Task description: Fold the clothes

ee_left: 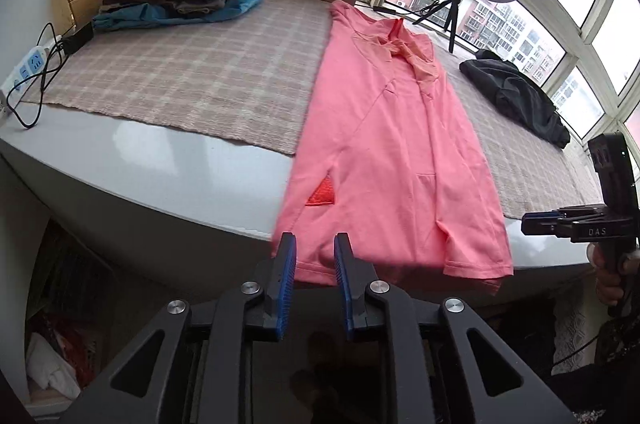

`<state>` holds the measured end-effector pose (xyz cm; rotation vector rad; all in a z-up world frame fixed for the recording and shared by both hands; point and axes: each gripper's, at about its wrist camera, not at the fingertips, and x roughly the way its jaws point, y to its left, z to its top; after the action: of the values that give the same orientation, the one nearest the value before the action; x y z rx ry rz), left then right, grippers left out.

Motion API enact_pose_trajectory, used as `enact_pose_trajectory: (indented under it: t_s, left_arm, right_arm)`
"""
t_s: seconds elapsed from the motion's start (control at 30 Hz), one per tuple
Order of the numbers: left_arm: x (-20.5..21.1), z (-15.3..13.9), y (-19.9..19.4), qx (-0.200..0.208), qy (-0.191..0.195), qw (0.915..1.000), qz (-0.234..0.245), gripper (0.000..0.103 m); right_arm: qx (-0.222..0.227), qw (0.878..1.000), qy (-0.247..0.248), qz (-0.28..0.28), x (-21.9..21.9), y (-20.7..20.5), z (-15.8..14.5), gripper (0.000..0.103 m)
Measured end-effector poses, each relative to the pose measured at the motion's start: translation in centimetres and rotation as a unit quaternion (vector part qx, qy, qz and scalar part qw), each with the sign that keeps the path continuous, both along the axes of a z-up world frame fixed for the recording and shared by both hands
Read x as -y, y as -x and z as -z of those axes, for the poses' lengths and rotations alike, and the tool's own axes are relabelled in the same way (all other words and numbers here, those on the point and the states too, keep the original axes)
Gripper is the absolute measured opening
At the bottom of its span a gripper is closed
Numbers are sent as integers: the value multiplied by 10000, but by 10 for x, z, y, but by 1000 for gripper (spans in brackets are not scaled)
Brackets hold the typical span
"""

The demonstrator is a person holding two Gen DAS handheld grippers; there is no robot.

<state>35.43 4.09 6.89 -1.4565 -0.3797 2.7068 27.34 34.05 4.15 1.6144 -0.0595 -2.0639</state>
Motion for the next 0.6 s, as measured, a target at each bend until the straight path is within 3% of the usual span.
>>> enact_pose_trajectory:
  t_s: [0.17, 0.27, 0.53, 0.6]
  left_arm:
    - [20, -5, 11, 73, 240, 9996, 118, 31]
    - [20, -8, 22, -14, 256, 9987, 429, 46]
    - [25, 4, 42, 113, 47, 9865, 1632, 47]
    - [30, 6, 42, 111, 115, 9828, 1841, 47]
  right_arm:
    - [20, 9995, 203, 221, 8, -14, 4, 33]
    - [-198, 9995, 176, 168, 27, -23, -5, 33]
    - [-792, 9948, 126, 629, 85, -48, -11, 33]
    - [-970, 9925, -272, 698, 105, -51, -6, 33]
